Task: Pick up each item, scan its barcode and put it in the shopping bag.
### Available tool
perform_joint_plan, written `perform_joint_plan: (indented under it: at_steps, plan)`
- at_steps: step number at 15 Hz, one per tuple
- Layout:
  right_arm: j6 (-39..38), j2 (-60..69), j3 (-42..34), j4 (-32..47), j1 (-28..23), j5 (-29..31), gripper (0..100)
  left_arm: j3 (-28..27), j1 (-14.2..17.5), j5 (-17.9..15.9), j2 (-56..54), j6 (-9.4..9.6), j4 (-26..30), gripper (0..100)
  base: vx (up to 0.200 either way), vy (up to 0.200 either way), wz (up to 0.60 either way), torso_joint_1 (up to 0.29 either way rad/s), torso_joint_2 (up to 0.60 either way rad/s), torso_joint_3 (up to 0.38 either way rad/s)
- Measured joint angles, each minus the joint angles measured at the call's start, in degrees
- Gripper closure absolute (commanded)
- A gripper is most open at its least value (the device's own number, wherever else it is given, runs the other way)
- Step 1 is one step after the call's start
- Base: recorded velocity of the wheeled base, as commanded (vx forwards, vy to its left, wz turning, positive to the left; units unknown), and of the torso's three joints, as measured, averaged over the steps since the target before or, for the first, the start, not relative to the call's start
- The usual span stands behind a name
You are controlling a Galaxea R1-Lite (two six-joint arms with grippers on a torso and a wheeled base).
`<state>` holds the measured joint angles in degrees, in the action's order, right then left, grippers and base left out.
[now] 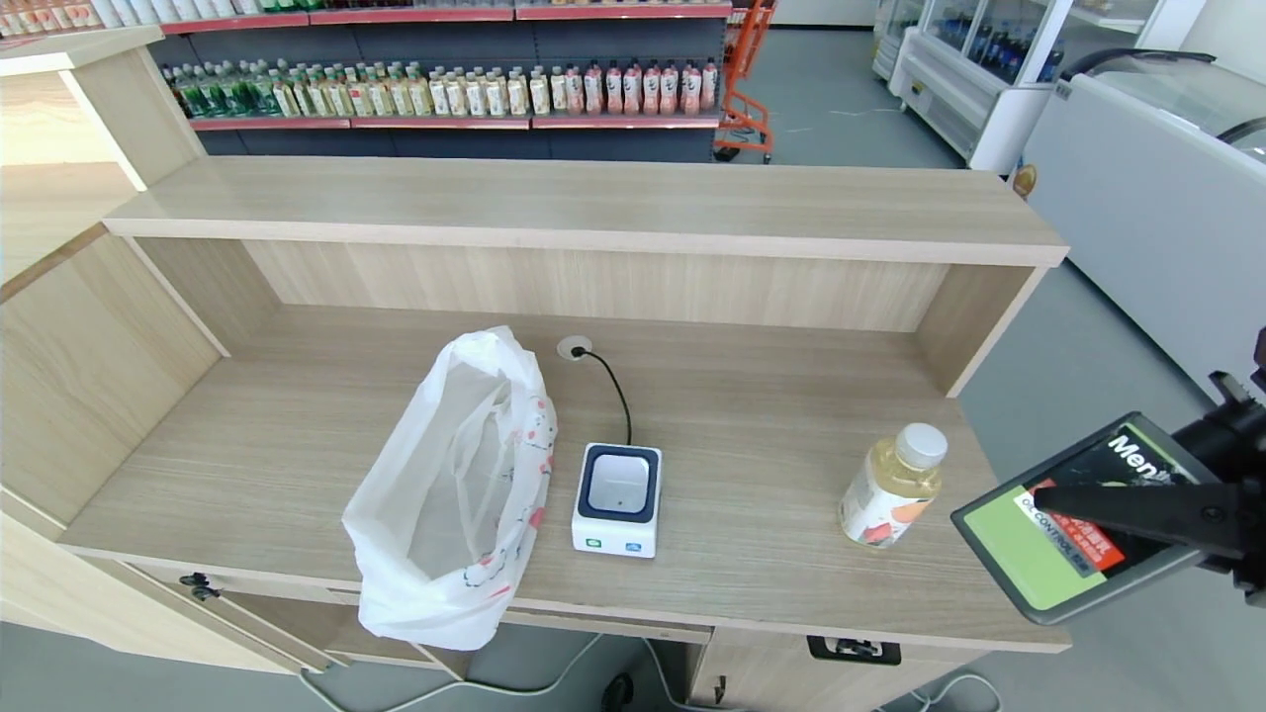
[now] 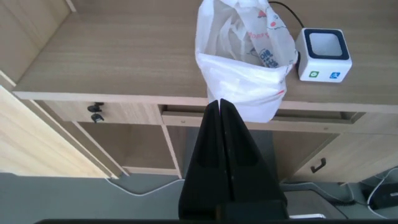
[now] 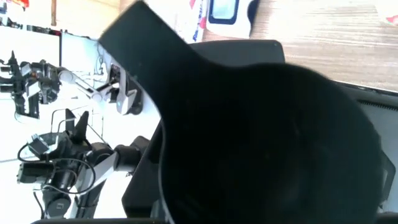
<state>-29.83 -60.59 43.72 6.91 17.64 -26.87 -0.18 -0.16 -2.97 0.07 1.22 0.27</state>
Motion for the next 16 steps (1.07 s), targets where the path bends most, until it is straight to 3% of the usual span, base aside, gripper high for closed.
perform_joint_plan:
  at_steps: [3, 5, 10, 14, 16]
  plan:
    - [-0.30, -3.27, 0.22, -3.74, 0.35, 1.22, 100, 0.00, -0.02, 0.00, 0.00, 0.01, -0.02, 100, 0.000, 0.200, 0.00, 0.004, 0.00, 0.005]
    - [-0.24, -6.85, 0.82, -5.50, 0.41, 5.69, 100, 0.00, -0.02, -0.02, 0.00, 0.00, -0.02, 100, 0.000, 0.200, 0.00, 0.000, 0.00, 0.007]
    - [-0.51, -17.86, 6.72, -9.20, 2.23, 9.65, 100, 0.00, -0.05, 0.00, 0.00, 0.01, 0.00, 100, 0.000, 0.200, 0.00, 0.002, 0.00, 0.000]
    - [2.17, -26.49, 11.04, -10.83, 4.62, 12.51, 100, 0.00, -0.06, 0.02, 0.00, 0.00, 0.00, 100, 0.000, 0.000, 0.00, 0.000, 0.00, 0.000]
    - [6.08, -30.59, 12.02, -11.01, 4.68, 17.90, 100, 0.00, 0.00, 0.02, 0.00, 0.01, 0.00, 100, 0.000, 0.000, 0.00, 0.000, 0.00, 0.000]
